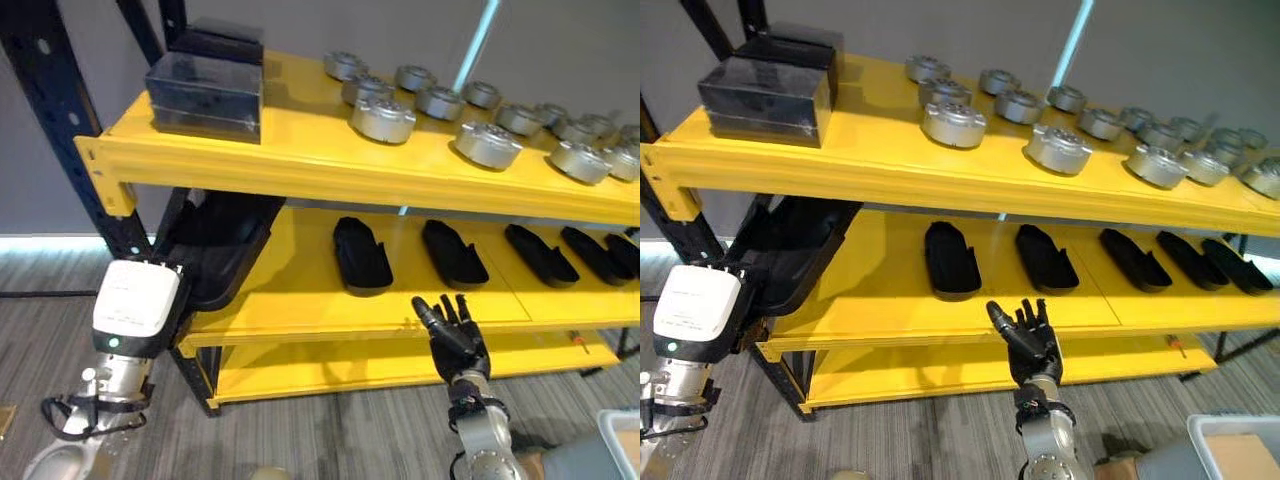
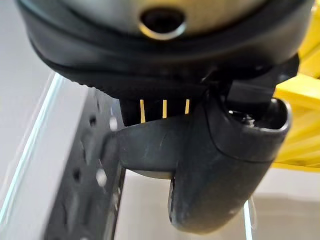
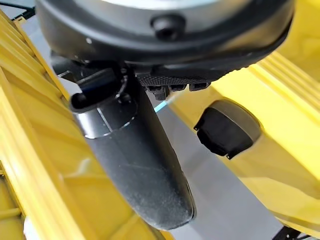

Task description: Move parts from the plastic box to the shelf.

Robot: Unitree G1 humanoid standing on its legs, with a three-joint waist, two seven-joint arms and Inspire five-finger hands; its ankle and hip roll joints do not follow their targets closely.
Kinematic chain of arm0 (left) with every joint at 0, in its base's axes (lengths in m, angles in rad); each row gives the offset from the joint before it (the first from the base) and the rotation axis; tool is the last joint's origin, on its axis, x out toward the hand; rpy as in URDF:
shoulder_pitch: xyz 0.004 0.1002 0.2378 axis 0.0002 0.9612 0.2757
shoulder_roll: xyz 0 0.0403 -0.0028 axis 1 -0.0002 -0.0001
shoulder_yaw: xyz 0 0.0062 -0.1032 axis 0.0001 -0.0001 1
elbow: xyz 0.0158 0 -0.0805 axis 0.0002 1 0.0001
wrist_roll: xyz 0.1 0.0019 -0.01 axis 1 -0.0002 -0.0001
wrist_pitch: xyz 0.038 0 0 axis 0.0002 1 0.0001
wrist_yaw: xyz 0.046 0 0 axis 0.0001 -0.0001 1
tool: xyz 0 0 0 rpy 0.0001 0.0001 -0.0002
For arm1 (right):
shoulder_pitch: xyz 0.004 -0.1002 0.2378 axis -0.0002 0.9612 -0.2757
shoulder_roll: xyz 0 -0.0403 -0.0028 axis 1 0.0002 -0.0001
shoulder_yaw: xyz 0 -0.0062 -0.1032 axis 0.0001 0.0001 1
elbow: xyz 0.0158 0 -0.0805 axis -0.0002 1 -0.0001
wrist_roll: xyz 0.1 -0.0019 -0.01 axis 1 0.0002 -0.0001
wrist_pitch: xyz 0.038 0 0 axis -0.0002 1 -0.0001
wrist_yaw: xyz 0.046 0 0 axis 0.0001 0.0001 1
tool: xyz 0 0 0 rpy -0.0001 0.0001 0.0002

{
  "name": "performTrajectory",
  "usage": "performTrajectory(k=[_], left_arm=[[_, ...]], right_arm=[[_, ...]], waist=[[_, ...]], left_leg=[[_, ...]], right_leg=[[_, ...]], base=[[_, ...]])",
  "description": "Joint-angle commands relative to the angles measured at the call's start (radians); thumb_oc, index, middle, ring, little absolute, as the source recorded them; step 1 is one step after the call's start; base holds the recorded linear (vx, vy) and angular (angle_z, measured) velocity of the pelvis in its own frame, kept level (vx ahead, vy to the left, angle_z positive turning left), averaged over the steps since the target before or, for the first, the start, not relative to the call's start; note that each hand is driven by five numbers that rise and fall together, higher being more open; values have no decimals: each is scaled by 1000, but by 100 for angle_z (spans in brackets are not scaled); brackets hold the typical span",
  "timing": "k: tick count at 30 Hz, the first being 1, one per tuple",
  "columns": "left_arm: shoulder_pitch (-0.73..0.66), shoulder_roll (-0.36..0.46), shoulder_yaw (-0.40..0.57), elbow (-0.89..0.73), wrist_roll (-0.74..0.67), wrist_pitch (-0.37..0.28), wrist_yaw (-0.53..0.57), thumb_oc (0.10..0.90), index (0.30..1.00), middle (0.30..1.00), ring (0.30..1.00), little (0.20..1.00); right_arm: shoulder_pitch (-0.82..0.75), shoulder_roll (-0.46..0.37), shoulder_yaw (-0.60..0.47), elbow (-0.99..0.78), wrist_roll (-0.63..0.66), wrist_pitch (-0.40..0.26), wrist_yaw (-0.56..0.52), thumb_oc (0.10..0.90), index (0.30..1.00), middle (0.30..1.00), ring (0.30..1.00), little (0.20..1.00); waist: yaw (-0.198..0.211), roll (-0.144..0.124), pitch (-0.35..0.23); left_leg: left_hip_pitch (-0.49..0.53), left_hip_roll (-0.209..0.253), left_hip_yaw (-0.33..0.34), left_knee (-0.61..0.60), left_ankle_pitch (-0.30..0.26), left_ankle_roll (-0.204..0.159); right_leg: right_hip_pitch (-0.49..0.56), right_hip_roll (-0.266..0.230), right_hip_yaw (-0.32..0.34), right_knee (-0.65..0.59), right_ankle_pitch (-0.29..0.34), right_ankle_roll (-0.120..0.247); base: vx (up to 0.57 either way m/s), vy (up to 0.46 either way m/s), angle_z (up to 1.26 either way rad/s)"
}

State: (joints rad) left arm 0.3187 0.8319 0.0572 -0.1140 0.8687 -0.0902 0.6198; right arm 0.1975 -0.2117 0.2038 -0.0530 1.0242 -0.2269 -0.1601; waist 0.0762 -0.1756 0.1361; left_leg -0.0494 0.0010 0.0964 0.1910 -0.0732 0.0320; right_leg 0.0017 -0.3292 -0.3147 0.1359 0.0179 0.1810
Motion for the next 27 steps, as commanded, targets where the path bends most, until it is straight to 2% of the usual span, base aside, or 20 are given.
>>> performTrajectory(k=[1, 6, 13, 20, 27], left_arm=[[-85, -17, 80, -108, -44, -23, 53, 400, 300, 300, 300, 300], [-59, -49, 61, -140, -73, -59, 4, 400, 300, 300, 300, 300], [-43, -80, 56, -161, -113, -80, -33, 400, 300, 300, 300, 300], [-77, -96, 53, -150, -153, -72, -46, 400, 300, 300, 300, 300], [-143, -92, 66, -113, -158, -35, -26, 400, 300, 300, 300, 300]], right_arm=[[-84, -101, -107, -127, -13, -81, 66, 900, 1000, 1000, 1000, 1000], [-43, -126, -137, -176, -54, -69, 80, 900, 1000, 1000, 1000, 1000], [-4, -152, -185, -212, -99, -67, 88, 900, 1000, 1000, 1000, 1000], [-21, -185, -213, -251, -123, -83, 92, 900, 1000, 1000, 1000, 1000], [-70, -205, -212, -270, -123, -104, 90, 900, 1000, 1000, 1000, 1000]], waist=[[-9, 27, -15], [-36, 33, -33], [-64, 48, -28], [-75, 49, 18], [-74, 28, 84]], left_leg=[[154, 6, -55, -194, -21, 6], [165, 28, -60, -215, -15, -10], [163, 66, -47, -248, 7, -38], [116, 105, -39, -260, 44, -66], [56, 147, -37, -260, 83, -93]], right_leg=[[25, 3, 8, -45, 127, 23], [36, 17, -15, -63, 108, 24], [43, 40, -36, -92, 71, 12], [8, 67, -41, -102, 51, -5], [-41, 100, -43, -114, 53, -22]], base=[[77, -93, 15], [78, -99, 8], [38, -94, -1], [-33, -90, 0], [-74, -100, -1]])
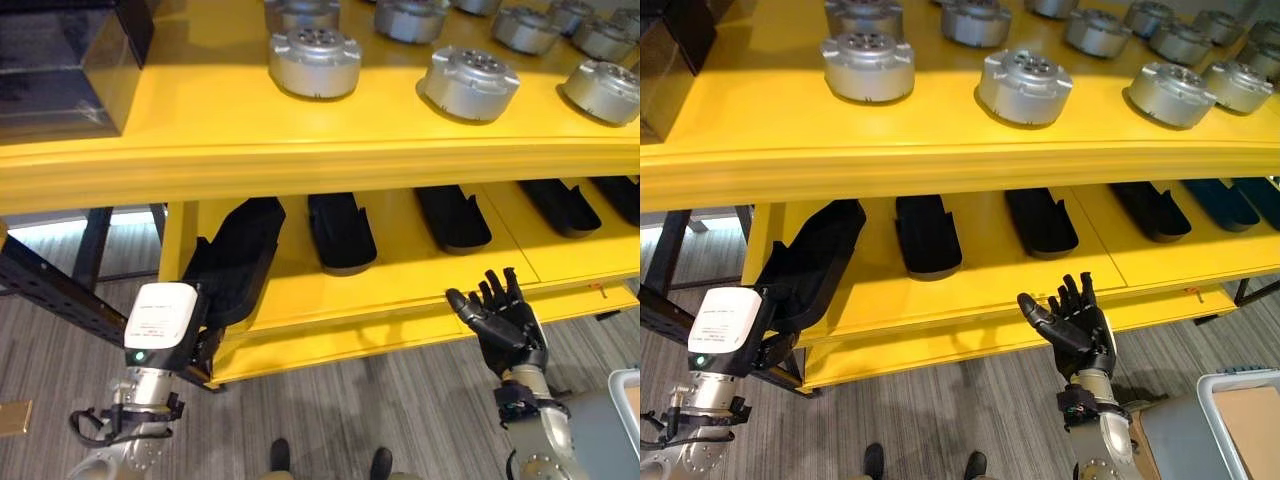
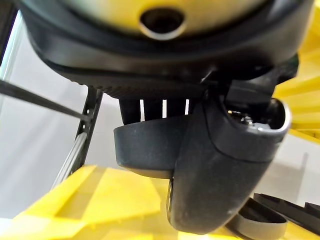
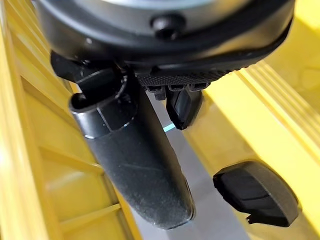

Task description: Move parts from the plastic box to the shelf.

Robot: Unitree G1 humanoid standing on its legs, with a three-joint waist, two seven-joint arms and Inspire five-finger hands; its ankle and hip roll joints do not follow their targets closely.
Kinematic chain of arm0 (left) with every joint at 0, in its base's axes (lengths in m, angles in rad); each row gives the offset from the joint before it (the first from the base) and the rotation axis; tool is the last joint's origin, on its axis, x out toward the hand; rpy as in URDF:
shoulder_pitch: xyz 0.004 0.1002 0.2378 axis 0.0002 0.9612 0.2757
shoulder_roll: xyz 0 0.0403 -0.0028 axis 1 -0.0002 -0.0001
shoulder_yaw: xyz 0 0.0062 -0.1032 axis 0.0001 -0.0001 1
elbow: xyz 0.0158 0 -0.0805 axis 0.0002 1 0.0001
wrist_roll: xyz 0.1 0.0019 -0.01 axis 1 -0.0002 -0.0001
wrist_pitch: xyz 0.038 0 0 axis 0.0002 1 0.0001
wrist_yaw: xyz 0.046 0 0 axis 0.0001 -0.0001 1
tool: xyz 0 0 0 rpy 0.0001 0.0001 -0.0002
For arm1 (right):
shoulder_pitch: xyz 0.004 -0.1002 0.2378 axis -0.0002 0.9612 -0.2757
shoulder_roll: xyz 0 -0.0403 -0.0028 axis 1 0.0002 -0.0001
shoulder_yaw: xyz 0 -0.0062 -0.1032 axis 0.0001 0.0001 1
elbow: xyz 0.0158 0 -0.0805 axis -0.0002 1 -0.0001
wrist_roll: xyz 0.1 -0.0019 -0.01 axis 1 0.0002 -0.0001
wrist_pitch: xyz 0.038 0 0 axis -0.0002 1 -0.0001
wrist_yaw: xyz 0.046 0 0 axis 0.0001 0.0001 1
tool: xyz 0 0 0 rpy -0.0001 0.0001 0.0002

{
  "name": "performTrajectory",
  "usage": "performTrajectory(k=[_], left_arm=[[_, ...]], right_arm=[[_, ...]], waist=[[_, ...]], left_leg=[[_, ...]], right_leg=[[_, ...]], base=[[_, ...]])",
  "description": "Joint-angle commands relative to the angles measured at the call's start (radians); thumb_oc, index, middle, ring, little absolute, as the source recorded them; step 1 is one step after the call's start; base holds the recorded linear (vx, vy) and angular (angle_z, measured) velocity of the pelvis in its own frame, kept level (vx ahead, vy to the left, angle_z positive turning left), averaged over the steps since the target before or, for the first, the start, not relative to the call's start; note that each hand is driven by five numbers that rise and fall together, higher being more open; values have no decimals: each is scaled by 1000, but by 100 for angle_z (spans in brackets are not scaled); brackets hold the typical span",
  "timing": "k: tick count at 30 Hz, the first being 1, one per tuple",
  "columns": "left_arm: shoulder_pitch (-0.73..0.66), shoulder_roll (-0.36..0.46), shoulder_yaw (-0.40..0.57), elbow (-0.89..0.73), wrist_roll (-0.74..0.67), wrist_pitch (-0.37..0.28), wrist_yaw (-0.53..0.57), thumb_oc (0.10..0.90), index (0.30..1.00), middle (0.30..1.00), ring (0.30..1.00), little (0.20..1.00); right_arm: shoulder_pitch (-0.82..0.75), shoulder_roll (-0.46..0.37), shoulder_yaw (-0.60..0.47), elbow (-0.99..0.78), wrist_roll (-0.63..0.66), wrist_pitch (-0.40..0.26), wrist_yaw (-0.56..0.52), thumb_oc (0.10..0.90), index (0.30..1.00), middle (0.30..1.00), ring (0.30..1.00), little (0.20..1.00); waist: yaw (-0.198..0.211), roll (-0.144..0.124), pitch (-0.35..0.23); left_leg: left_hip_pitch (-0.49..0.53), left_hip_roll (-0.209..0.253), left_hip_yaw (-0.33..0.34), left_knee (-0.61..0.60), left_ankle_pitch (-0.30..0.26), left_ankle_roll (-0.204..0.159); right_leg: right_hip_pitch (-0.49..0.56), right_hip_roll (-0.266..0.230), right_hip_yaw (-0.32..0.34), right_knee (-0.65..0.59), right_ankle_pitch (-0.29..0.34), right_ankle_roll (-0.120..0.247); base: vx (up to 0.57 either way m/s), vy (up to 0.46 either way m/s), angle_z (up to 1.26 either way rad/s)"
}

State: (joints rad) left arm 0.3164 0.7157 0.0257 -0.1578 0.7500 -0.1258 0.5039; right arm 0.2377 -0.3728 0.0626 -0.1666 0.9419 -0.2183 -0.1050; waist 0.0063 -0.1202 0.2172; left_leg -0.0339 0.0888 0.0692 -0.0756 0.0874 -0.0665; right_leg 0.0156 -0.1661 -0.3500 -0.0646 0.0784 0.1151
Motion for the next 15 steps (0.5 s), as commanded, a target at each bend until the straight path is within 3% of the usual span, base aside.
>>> performTrajectory(k=[1, 10, 15], left_arm=[[-149, 26, 108, -63, -37, 10, 99, 400, 300, 300, 300, 300], [-178, 30, 179, -20, -12, 82, 147, 400, 300, 300, 300, 300], [-218, 48, 177, 82, 14, 144, 151, 400, 300, 300, 300, 300]], right_arm=[[-117, -46, -69, -158, -39, -116, 33, 900, 1000, 1000, 1000, 1000], [-155, -45, -60, -163, -23, -123, 39, 900, 1000, 1000, 1000, 1000], [-179, -43, -45, -156, -9, -123, 47, 900, 1000, 1000, 1000, 1000]], waist=[[-3, -33, 13], [5, -68, 61], [3, -99, 83]], left_leg=[[33, 65, -9, 5, -73, 2], [2, 97, -6, -3, -49, -17], [-18, 109, -3, 0, -41, -24]], right_leg=[[-62, -57, -7, 86, -8, 42], [-95, -27, -7, 85, -8, 31], [-115, -18, 0, 85, -4, 28]], base=[[-70, -96, -2], [-38, -63, -3], [-46, -45, 1]])
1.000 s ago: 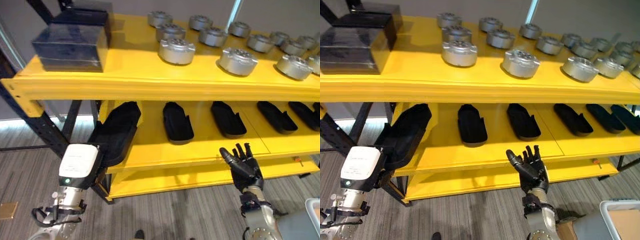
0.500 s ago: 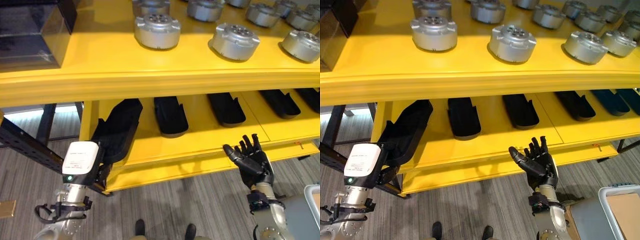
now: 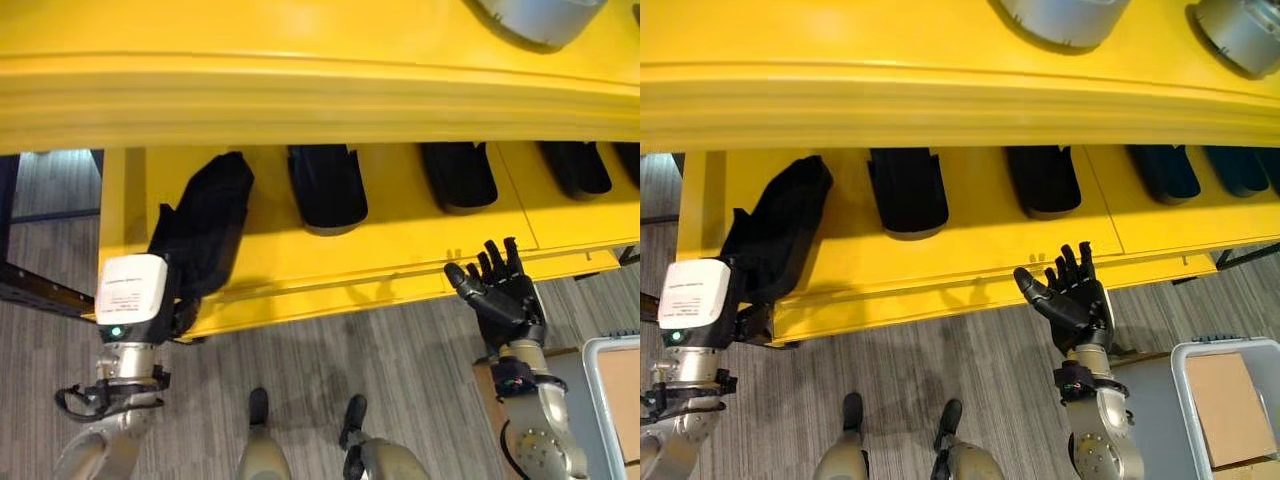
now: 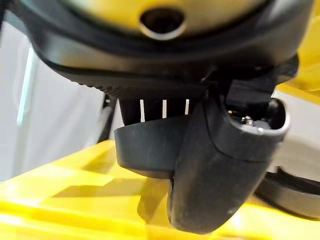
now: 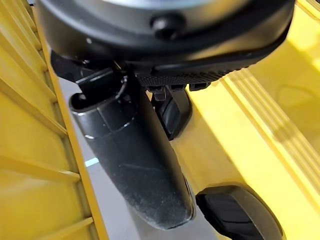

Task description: Move parts from the plastic box to the shelf.

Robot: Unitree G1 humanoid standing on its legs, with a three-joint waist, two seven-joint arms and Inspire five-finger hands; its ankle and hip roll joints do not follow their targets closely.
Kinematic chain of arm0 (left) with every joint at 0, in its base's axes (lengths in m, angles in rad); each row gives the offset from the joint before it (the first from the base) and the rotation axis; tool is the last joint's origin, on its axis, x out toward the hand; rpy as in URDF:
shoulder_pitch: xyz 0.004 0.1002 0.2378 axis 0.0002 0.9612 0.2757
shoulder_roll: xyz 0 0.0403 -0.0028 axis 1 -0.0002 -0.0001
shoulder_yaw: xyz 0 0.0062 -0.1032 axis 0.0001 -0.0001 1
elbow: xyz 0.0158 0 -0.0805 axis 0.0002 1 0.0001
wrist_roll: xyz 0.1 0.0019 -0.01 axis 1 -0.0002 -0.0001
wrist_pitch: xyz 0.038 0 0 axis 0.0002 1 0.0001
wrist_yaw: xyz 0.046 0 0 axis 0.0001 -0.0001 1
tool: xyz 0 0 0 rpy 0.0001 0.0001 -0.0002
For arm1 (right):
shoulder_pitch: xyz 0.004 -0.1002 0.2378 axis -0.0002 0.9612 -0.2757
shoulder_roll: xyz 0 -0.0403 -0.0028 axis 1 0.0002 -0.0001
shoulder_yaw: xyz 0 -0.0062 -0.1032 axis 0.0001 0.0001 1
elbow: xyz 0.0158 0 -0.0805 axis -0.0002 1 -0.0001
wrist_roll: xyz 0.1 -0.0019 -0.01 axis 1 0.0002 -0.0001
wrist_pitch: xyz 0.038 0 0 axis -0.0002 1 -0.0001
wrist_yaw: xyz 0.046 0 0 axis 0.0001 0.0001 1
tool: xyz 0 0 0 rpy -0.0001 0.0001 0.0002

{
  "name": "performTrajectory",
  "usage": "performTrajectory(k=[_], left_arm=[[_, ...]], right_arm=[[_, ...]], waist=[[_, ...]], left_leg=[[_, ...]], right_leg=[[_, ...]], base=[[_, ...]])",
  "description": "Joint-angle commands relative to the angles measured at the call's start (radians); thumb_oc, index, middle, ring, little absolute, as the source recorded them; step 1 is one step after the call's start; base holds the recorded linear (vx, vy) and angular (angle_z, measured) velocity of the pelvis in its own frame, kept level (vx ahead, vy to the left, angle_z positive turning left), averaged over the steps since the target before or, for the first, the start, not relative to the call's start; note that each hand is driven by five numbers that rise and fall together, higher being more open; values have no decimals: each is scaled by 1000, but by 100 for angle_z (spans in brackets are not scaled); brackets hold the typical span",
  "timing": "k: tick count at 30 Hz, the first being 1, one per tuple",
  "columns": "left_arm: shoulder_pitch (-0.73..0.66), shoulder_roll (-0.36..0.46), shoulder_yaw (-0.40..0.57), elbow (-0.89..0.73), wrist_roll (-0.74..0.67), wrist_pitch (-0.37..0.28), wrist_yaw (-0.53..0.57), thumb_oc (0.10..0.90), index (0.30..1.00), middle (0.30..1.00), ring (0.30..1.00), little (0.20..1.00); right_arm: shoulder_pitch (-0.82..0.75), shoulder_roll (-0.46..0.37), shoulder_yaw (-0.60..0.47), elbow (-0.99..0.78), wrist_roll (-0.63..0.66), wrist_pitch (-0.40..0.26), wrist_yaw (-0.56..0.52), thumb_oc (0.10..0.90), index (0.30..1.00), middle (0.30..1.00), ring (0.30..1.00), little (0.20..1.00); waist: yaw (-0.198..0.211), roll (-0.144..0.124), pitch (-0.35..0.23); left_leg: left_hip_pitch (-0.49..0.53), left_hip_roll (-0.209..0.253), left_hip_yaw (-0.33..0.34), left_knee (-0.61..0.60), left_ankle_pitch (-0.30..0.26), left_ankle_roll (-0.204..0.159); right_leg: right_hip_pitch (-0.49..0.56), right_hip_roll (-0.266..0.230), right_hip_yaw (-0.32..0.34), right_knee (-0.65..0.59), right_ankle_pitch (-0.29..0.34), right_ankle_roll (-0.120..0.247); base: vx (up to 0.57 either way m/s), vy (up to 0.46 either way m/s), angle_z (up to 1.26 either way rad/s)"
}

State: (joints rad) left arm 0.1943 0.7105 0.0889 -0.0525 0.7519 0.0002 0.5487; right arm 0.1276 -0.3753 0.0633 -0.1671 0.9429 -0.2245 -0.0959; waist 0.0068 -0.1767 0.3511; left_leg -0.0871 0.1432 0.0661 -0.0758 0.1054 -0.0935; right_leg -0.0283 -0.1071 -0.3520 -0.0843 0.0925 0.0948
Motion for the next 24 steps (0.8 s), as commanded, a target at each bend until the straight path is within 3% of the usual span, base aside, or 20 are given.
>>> performTrajectory(k=[1, 11, 24], left_arm=[[-111, 55, 110, -3, 14, 29, 106, 400, 300, 300, 300, 300], [-233, 91, 87, 163, 8, 100, 97, 400, 300, 300, 300, 300], [-369, 169, -29, 324, 38, 113, 43, 400, 300, 300, 300, 300]], right_arm=[[-74, -39, -43, -154, -7, -117, 40, 900, 1000, 1000, 1000, 1000], [-116, -42, 3, -154, 16, -109, 66, 900, 1000, 1000, 1000, 1000], [-144, -46, 42, -148, 33, -103, 96, 900, 1000, 1000, 1000, 1000]], waist=[[2, -48, -48], [-9, -101, -11], [-26, -142, -3]], left_leg=[[31, 57, 1, 2, -59, 2], [2, 63, 20, 21, -60, -5], [16, 64, 38, 8, -62, -6]], right_leg=[[-76, -75, 3, 105, -17, 48], [-108, -71, 24, 105, 1, 46], [-100, -65, 31, 92, 9, 49]], base=[[-49, -32, -2], [-39, -9, -4], [-2, 0, -1]])
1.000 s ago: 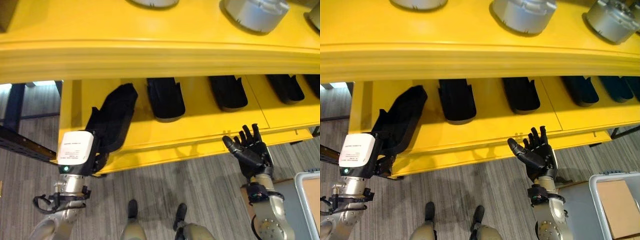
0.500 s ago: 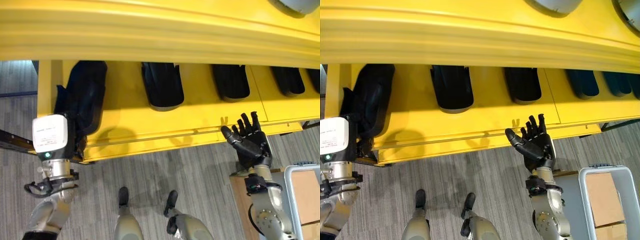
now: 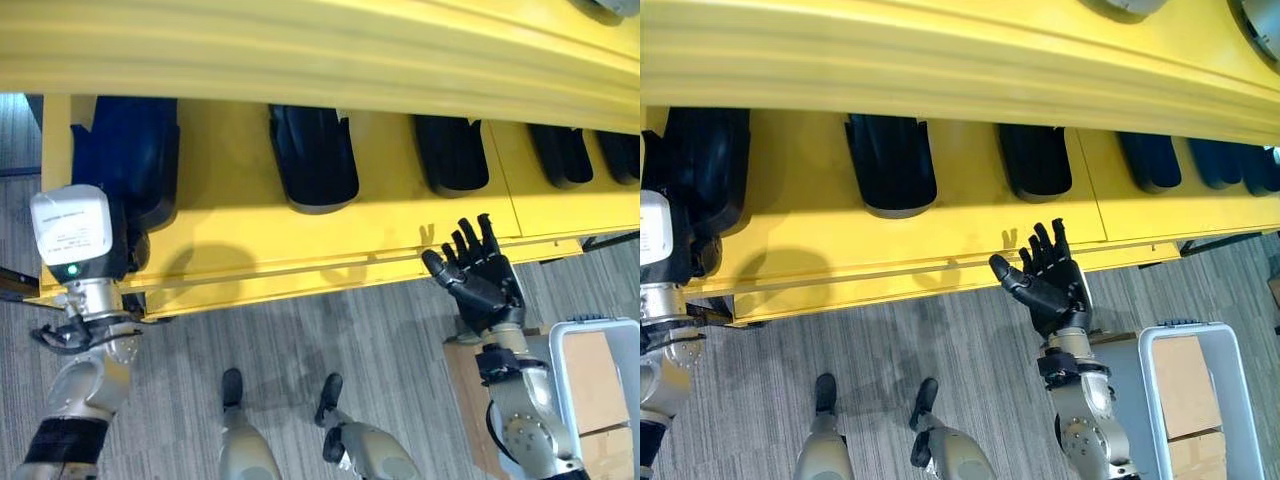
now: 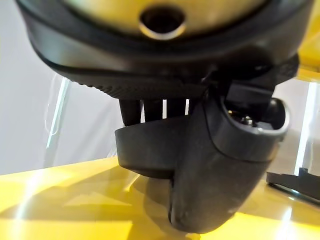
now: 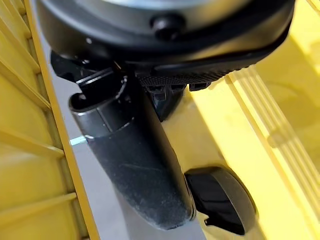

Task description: Move parts from the plastic box to the shelf.

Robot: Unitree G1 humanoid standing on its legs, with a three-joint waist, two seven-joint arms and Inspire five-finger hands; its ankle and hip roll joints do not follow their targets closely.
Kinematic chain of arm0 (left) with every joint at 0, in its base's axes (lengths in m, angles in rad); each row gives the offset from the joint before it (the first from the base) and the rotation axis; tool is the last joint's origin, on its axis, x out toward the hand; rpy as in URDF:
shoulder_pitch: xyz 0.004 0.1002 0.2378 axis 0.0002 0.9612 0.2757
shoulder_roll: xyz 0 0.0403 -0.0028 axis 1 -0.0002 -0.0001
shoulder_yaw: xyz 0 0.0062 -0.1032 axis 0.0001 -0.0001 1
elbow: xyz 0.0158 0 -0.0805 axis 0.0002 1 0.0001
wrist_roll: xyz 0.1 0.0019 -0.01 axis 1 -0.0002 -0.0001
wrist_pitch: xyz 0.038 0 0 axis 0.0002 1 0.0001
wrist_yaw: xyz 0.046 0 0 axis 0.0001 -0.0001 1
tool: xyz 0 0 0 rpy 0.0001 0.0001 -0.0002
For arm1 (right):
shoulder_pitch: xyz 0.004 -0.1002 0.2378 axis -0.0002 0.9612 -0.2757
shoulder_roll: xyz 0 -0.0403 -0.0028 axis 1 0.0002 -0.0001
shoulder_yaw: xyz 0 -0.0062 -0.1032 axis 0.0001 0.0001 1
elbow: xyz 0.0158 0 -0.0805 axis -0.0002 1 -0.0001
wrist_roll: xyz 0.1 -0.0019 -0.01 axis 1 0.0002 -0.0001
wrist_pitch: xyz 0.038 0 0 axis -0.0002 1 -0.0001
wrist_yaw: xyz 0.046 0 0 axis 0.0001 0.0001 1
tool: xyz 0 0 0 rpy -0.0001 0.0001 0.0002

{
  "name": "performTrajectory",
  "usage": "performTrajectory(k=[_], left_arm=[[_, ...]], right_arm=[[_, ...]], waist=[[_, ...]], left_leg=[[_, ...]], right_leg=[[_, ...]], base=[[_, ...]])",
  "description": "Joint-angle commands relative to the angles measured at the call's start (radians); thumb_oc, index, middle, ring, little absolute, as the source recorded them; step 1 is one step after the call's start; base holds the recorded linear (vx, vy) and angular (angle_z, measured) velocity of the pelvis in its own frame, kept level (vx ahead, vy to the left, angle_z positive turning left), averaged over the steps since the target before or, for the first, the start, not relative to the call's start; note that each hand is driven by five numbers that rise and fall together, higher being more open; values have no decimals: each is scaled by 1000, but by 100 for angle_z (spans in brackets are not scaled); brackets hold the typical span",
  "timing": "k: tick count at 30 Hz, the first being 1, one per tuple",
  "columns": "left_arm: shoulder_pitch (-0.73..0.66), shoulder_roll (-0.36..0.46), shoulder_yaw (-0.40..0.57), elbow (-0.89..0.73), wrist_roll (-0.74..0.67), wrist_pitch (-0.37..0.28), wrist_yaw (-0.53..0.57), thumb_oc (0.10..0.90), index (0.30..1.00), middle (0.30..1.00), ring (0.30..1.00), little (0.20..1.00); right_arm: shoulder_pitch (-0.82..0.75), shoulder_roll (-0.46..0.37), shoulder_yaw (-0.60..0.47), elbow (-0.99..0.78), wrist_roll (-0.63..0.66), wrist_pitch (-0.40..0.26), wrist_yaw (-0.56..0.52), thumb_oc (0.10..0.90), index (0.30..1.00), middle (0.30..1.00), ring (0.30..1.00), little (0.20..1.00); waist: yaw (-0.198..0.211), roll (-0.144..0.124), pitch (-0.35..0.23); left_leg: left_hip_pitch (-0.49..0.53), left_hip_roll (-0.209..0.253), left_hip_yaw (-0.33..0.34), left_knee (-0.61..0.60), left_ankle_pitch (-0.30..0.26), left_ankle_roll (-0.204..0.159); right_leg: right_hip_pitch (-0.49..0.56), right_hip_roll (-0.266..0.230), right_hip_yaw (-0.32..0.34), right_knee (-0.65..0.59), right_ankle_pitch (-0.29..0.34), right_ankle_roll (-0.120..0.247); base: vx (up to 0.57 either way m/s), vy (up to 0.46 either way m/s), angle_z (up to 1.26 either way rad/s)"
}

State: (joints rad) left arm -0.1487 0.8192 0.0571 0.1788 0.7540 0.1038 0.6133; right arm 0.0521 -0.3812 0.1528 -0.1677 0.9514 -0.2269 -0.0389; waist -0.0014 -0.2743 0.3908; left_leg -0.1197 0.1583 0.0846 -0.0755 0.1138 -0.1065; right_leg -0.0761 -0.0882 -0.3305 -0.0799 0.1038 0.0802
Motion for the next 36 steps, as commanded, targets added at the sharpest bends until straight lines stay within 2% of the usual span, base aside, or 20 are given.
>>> performTrajectory(k=[1, 4, 16, 28, 36], left_arm=[[-36, 66, -7, 103, 38, 9, -26, 400, 300, 300, 300, 300], [-69, 73, -45, 176, 22, 6, -35, 400, 300, 300, 300, 300], [-112, 57, -94, 263, -27, 7, -71, 400, 300, 300, 300, 300], [-94, 27, -48, 289, -107, 20, -74, 400, 300, 300, 300, 300], [-73, 11, -41, 262, -113, 18, -94, 400, 300, 300, 300, 300]], right_arm=[[-70, -41, -45, -147, 26, -101, 40, 900, 1000, 1000, 1000, 1000], [-80, -44, -33, -141, 26, -101, 46, 900, 1000, 1000, 1000, 1000], [-79, -46, -29, -147, 30, -106, 57, 900, 1000, 1000, 1000, 1000], [-68, -42, -32, -153, 34, -100, 60, 900, 1000, 1000, 1000, 1000], [-69, -37, -39, -158, 36, -91, 63, 900, 1000, 1000, 1000, 1000]], waist=[[-19, -47, -43], [-25, -51, -42], [-28, -68, -29], [-25, -80, -25], [-23, -85, -28]], left_leg=[[51, 49, 21, 8, -71, 7], [61, 50, 30, 6, -74, 7], [75, 48, 46, 3, -78, 9], [85, 51, 50, 0, -81, 10], [91, 51, 53, -3, -85, 10]], right_leg=[[-52, -83, 11, 86, -2, 63], [-48, -80, 18, 84, -2, 66], [-42, -78, 28, 80, 0, 68], [-34, -72, 28, 76, -1, 67], [-28, -70, 30, 72, -2, 67]], base=[[8, 11, -4], [11, 14, -6], [1, 3, -2], [0, 0, 0], [0, 0, 0]])
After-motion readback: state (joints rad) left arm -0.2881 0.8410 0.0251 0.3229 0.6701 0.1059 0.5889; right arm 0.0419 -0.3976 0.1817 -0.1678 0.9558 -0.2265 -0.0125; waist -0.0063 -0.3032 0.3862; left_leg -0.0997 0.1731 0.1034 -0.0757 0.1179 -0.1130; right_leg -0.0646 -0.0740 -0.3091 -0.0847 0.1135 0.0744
